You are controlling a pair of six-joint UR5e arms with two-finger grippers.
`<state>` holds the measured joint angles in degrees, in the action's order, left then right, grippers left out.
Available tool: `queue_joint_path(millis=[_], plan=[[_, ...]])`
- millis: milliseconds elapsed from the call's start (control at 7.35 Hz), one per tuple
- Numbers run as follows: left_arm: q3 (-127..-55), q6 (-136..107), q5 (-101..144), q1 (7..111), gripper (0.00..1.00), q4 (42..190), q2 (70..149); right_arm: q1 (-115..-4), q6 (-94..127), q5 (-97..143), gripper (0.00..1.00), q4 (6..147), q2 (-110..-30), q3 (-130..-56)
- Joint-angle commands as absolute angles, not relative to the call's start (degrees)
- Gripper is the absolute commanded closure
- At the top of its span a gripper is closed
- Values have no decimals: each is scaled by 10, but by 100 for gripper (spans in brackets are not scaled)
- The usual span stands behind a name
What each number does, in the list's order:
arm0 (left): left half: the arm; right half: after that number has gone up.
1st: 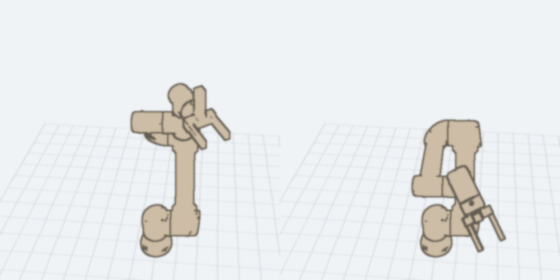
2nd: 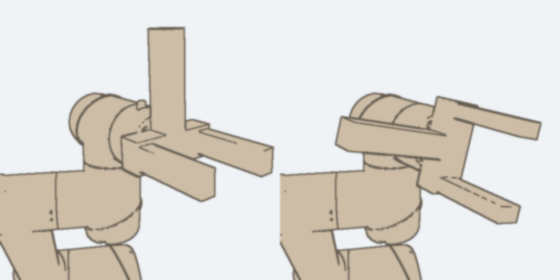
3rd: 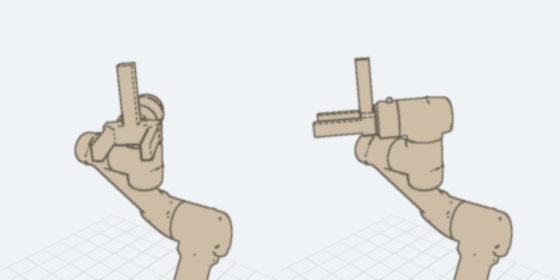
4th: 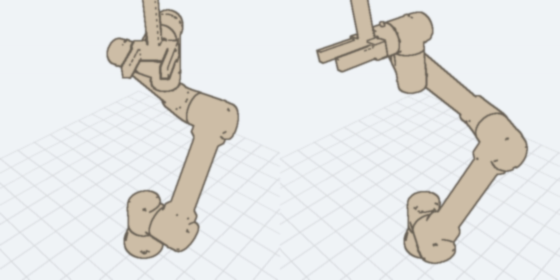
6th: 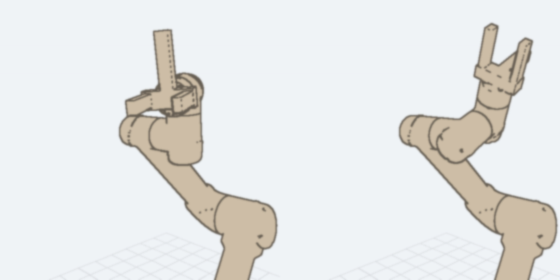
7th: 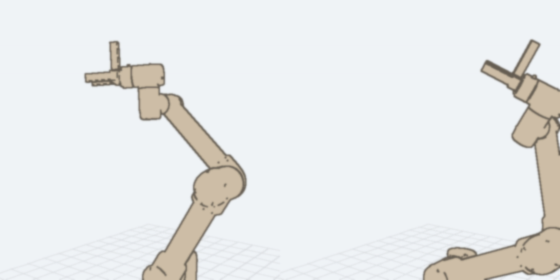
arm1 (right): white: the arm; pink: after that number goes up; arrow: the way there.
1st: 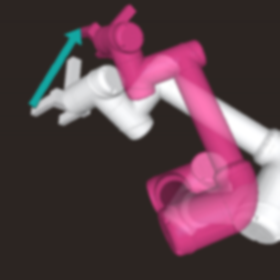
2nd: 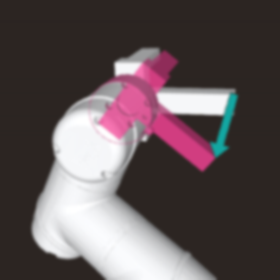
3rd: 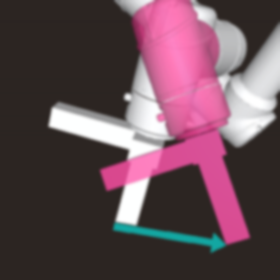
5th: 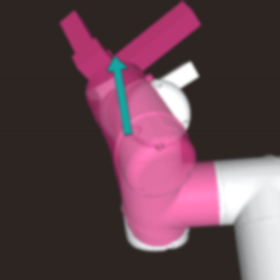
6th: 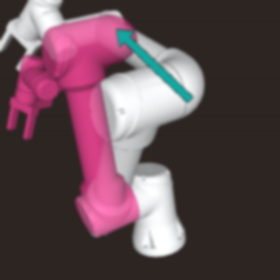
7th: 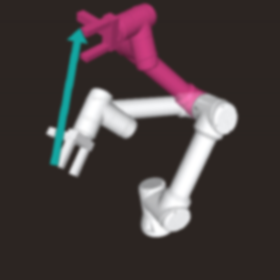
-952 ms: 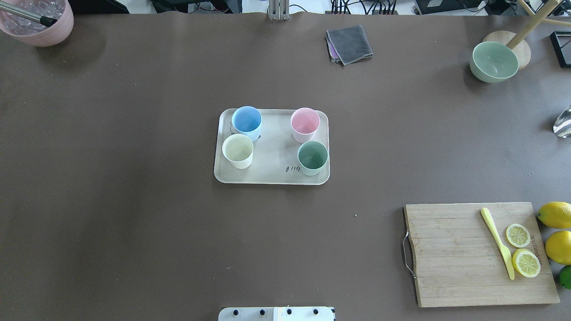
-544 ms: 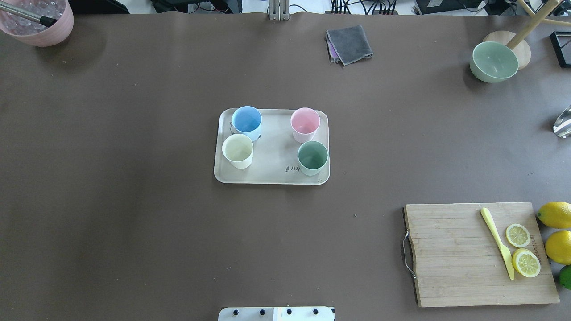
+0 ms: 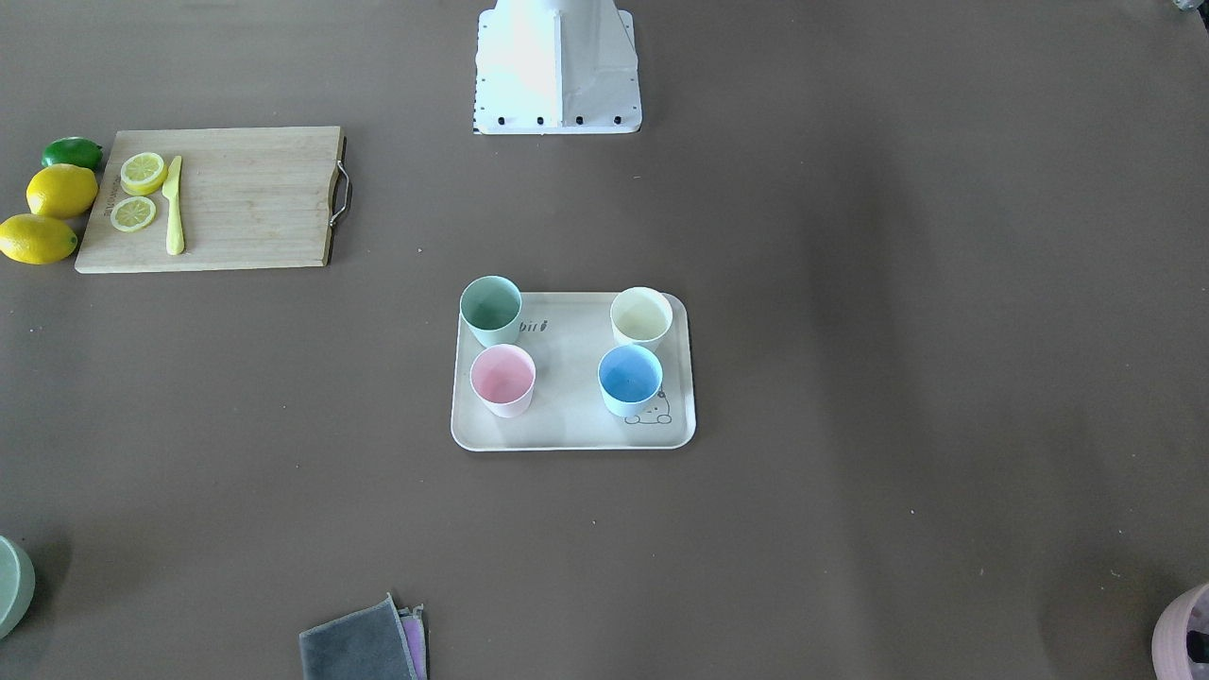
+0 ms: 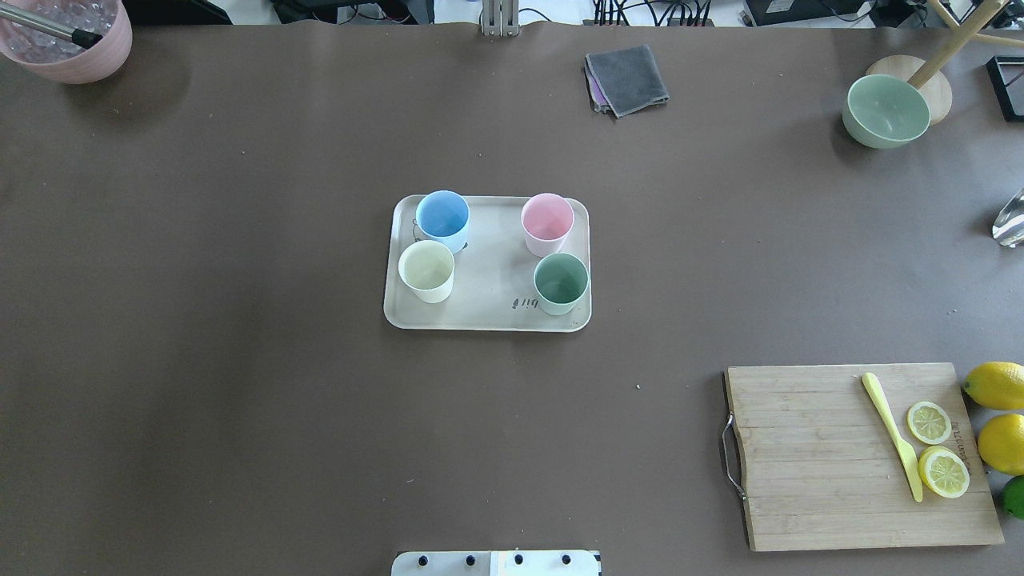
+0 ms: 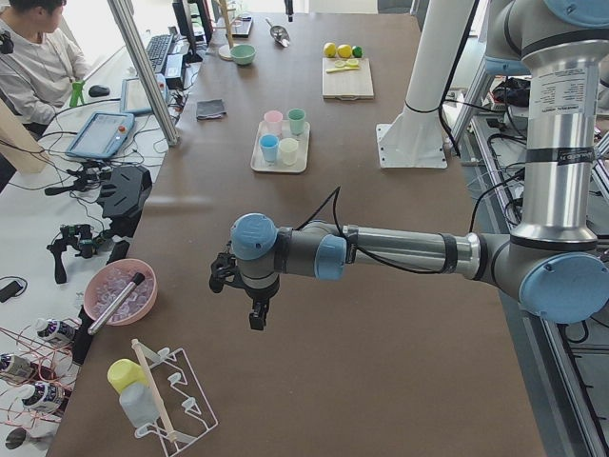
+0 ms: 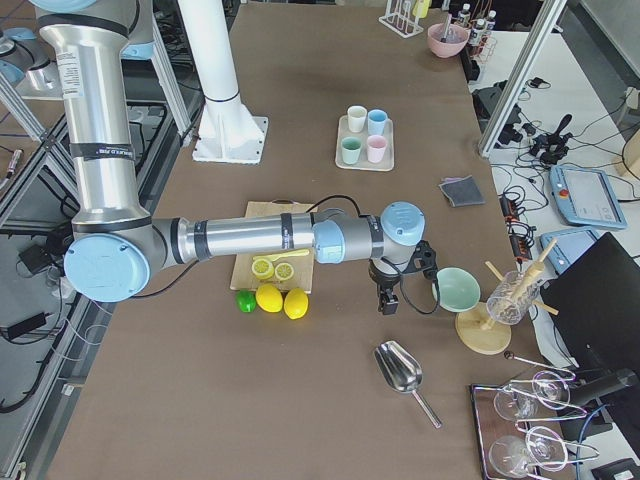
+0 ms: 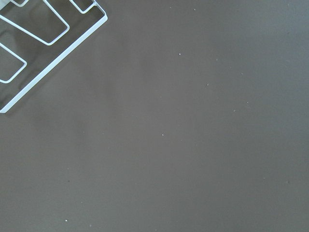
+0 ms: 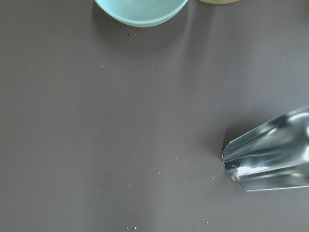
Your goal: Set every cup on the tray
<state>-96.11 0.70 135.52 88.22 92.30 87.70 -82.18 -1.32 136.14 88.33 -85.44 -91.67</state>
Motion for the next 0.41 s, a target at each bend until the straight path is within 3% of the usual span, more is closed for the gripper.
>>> queue_joint_path(millis=[0,272], plan=[[-962,7,1351,882,2,924,879,-822,-13,1361,0,883,-855,-917],[-962,8,1350,882,2,924,880,-822,-13,1362,0,883,-853,-918]])
